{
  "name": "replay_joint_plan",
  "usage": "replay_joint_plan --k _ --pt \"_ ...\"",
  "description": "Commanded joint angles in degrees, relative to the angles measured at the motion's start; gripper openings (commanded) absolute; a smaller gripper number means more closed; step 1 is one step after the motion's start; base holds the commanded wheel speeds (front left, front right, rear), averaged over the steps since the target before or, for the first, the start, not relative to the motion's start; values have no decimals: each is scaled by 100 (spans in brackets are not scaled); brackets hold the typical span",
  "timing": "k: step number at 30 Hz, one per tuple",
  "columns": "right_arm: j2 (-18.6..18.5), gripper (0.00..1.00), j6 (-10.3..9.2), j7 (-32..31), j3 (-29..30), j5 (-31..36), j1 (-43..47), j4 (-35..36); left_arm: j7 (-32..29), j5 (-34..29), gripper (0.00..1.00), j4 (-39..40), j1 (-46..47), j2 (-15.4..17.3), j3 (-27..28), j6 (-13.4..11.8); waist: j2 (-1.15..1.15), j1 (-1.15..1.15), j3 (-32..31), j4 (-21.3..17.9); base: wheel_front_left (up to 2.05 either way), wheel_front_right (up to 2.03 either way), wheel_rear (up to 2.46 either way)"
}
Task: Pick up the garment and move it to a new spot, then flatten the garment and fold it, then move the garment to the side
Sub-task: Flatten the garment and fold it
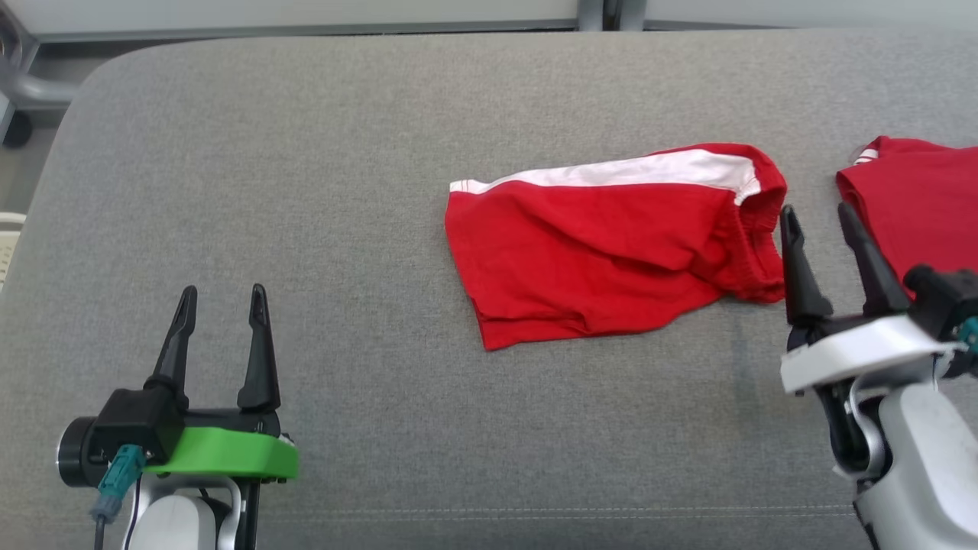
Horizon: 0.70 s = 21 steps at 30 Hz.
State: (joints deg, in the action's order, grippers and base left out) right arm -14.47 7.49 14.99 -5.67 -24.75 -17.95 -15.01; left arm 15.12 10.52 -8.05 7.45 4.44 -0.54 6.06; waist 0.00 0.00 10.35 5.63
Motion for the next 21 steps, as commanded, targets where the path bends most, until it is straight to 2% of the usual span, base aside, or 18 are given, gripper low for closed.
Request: replay_joint_plan --k 1,11,21 --pt "93 100 -1 18 69 140 239 162 2 -26 100 -1 -109 34 8 -21 0 0 -186 -156 0 0 0" --pt "721 100 -1 18 284 761 1448 896 2 -9 100 -94 -479 62 3 -66 0 0 -685 -333 0 0 0" --pt "934 100 -1 16 253 988 2091 1178 -81 49 100 -101 -839 144 8 -127 0 0 -1053 -484 0 0 0"
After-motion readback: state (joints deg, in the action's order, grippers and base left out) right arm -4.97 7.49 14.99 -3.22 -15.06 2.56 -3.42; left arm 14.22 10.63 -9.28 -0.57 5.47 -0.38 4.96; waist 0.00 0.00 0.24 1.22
